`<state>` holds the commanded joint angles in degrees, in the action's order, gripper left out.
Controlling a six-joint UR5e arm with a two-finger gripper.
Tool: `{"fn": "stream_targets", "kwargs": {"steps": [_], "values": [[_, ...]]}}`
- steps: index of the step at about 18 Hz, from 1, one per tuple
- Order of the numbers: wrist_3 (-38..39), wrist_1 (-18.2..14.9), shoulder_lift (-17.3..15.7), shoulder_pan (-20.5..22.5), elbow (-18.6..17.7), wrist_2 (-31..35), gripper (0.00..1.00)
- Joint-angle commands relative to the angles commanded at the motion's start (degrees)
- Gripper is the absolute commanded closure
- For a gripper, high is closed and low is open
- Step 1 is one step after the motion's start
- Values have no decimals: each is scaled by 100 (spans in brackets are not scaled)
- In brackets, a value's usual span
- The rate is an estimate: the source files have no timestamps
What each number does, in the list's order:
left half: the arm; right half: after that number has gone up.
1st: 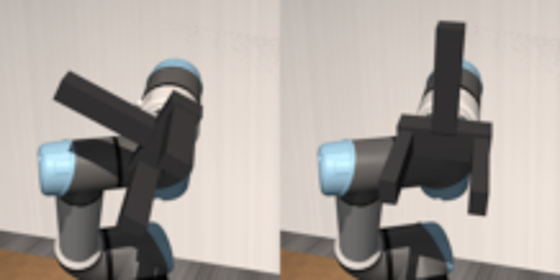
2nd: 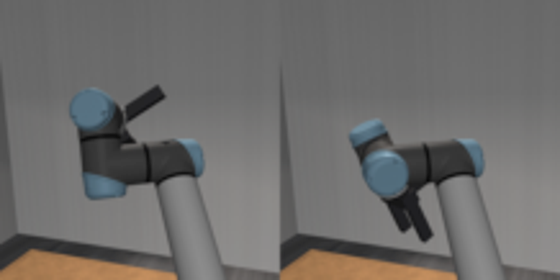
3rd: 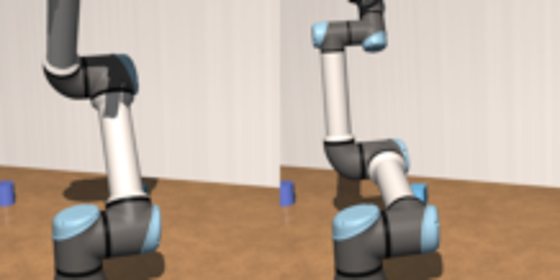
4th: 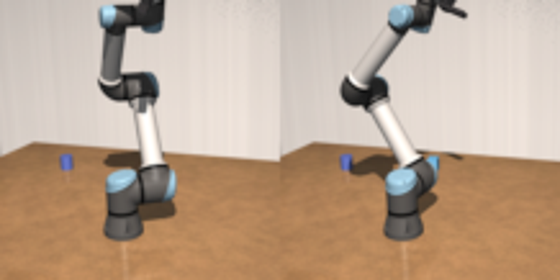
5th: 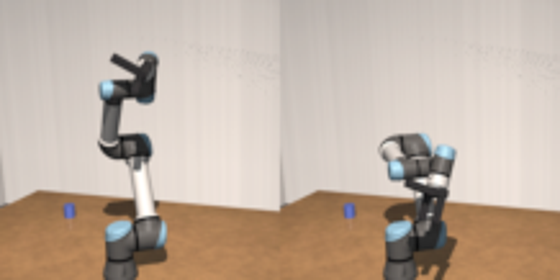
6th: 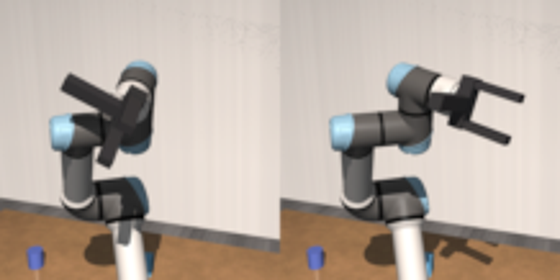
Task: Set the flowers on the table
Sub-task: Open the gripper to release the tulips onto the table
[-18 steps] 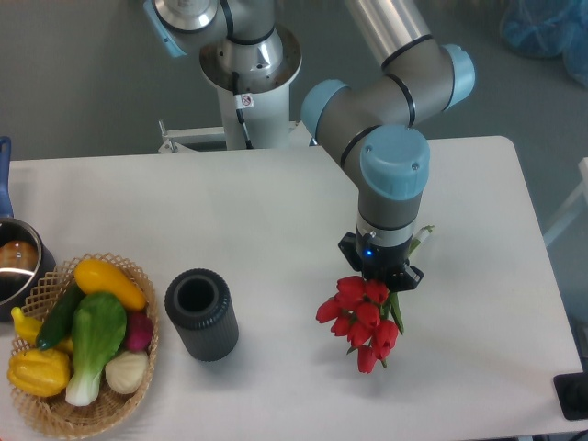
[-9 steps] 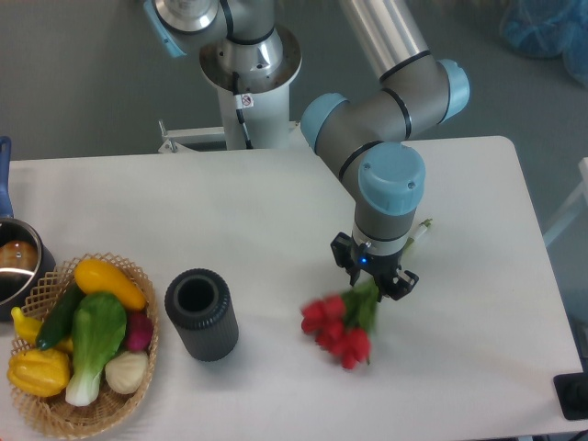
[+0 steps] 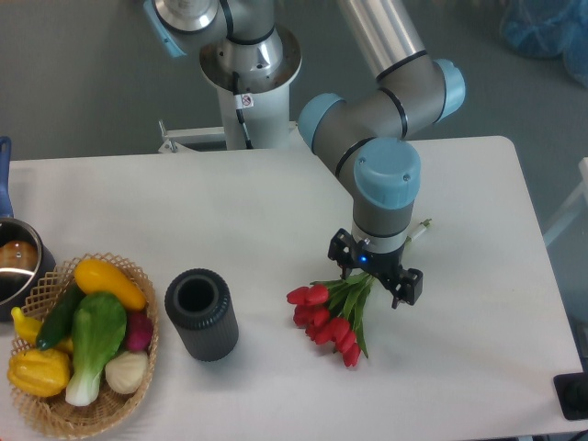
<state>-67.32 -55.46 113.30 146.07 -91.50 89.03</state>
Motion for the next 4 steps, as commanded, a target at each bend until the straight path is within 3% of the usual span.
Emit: {"fn": "stream_targets", "kwargs": {"steps": [4], "values": [[9,79,-36,123,44,0,0]]}}
